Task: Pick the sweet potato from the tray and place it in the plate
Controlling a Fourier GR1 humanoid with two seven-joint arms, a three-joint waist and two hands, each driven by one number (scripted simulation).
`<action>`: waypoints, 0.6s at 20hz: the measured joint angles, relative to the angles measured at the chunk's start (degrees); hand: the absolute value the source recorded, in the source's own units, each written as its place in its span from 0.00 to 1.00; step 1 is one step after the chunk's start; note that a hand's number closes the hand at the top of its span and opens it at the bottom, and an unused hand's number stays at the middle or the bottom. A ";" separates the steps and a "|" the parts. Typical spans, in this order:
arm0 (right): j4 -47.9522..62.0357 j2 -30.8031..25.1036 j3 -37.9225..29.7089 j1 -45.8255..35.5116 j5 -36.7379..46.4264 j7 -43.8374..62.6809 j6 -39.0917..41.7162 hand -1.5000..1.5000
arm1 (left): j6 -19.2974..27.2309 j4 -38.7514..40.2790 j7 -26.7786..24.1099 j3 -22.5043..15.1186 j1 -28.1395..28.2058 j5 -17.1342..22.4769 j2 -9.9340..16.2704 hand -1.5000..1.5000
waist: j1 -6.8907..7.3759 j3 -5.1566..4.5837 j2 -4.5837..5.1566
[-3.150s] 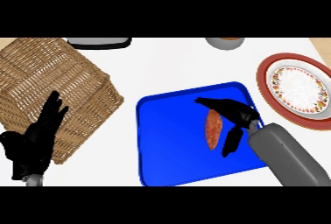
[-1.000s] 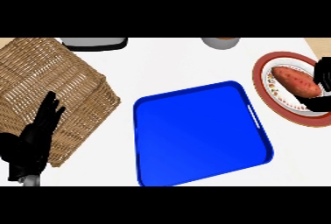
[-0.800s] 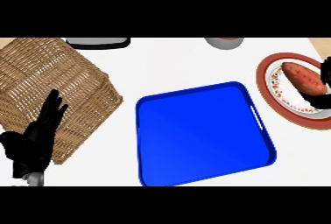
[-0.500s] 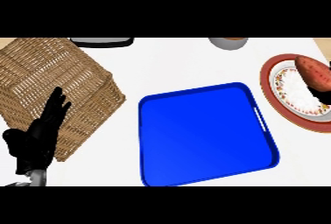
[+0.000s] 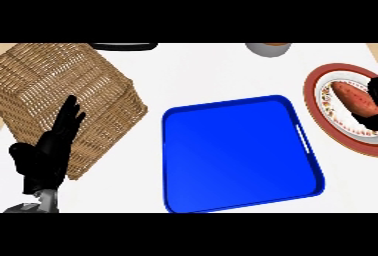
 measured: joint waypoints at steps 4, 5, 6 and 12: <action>5.83 -0.70 2.70 -1.72 2.81 -1.49 4.09 0.00 | 0.09 0.07 0.24 -0.06 -0.34 -0.78 -0.41 0.50 | 0.30 0.00 0.13; 7.19 -0.93 3.05 -2.28 3.28 -2.16 4.91 0.00 | 0.23 0.10 0.41 -0.13 -0.41 -1.20 -0.49 0.50 | 0.33 0.01 0.12; 8.33 -0.72 3.47 -2.75 3.69 -3.21 5.51 0.00 | 0.22 0.17 0.49 -0.08 -0.42 -1.35 -0.56 0.50 | 0.29 0.02 0.06; 13.27 -0.77 1.55 -6.36 1.07 -12.74 11.16 0.00 | 0.01 0.06 0.81 0.46 -0.10 -1.71 -0.97 0.50 | -0.05 0.12 -0.01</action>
